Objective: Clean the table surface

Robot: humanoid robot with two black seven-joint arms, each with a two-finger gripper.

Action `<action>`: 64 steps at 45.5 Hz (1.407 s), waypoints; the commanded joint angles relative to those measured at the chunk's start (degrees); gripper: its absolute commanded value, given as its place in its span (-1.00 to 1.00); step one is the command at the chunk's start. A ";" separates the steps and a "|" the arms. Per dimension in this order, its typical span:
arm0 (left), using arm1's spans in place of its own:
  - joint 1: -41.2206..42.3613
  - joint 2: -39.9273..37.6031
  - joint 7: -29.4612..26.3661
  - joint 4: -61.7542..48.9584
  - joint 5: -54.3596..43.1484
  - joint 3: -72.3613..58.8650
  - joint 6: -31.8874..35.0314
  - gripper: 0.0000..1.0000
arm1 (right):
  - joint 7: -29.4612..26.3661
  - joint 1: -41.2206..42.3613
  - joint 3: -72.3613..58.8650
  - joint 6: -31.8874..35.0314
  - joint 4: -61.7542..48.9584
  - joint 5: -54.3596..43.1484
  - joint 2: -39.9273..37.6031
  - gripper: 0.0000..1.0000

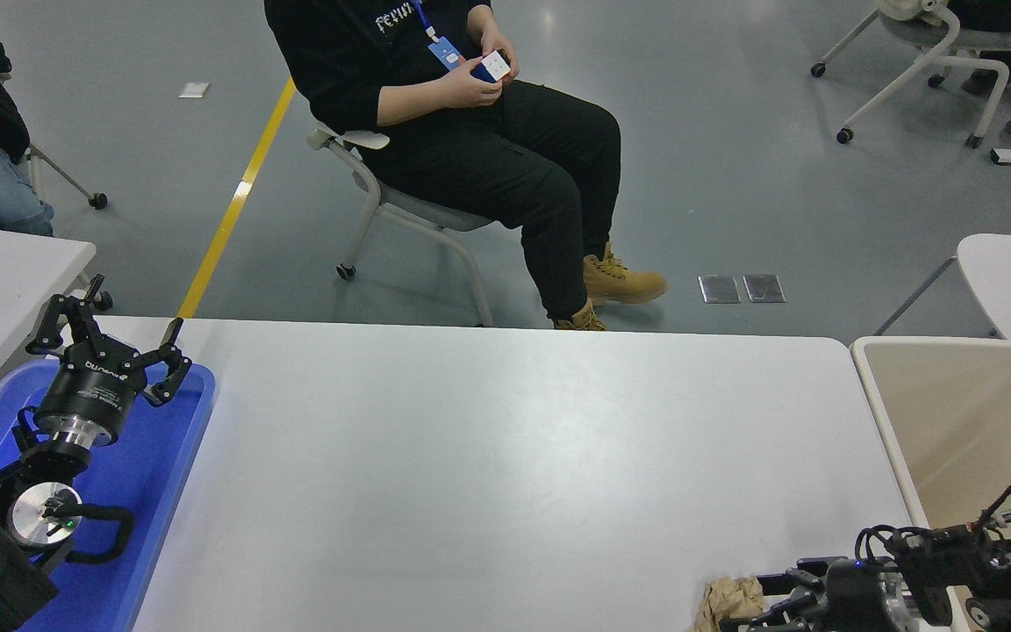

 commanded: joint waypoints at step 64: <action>0.00 0.03 0.00 0.00 0.00 0.00 0.00 1.00 | 15.24 12.64 11.74 -2.27 4.55 14.42 -5.45 -1.00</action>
